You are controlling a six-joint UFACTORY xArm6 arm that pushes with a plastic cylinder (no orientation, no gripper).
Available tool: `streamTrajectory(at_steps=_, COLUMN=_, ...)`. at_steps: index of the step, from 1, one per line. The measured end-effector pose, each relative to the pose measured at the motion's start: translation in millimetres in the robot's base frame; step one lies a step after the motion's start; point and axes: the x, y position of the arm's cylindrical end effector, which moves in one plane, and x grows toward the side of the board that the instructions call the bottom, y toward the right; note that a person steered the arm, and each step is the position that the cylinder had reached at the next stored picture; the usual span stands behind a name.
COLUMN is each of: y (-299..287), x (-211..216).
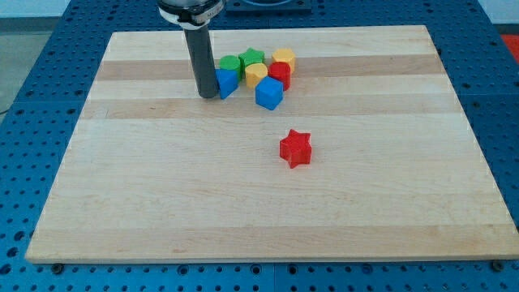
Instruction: Move the red star left a bit
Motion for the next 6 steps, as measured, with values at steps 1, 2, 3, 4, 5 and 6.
streamTrajectory(at_steps=1, y=-9.2, x=28.6)
streamTrajectory(at_steps=2, y=-5.1, x=87.0)
streamTrajectory(at_steps=3, y=28.1, x=136.7)
streamTrajectory(at_steps=4, y=82.6, x=181.2)
streamTrajectory(at_steps=5, y=151.6, x=206.1)
streamTrajectory(at_steps=6, y=184.8, x=189.5)
